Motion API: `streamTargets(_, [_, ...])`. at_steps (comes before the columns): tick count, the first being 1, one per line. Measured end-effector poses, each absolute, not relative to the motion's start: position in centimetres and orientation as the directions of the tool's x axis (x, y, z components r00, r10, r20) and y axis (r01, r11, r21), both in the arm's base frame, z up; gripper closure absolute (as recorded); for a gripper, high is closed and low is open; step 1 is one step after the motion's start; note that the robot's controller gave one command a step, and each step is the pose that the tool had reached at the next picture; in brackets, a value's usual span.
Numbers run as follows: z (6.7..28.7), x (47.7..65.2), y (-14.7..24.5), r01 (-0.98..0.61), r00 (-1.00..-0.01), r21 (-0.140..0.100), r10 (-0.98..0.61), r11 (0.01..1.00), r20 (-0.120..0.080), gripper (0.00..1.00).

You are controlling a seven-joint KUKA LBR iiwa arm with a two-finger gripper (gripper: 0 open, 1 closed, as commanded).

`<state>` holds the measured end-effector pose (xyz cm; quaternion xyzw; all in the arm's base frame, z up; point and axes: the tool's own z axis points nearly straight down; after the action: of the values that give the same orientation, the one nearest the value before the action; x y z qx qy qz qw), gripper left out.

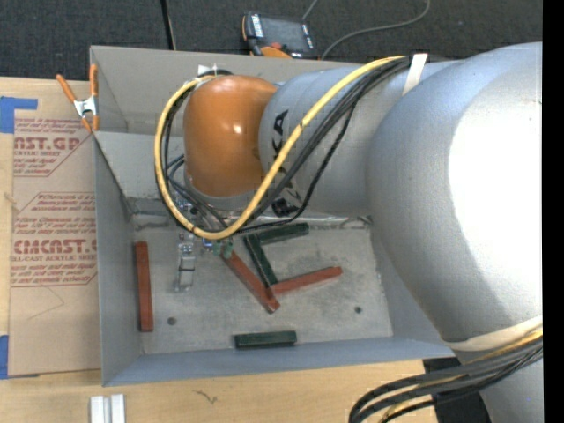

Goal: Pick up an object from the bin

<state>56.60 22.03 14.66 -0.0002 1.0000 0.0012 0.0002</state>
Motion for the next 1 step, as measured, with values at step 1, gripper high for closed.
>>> streamTargets(1, [9.02,56.47,16.07,-0.060,-0.998,-0.004,-0.060,0.998,0.004,0.00])
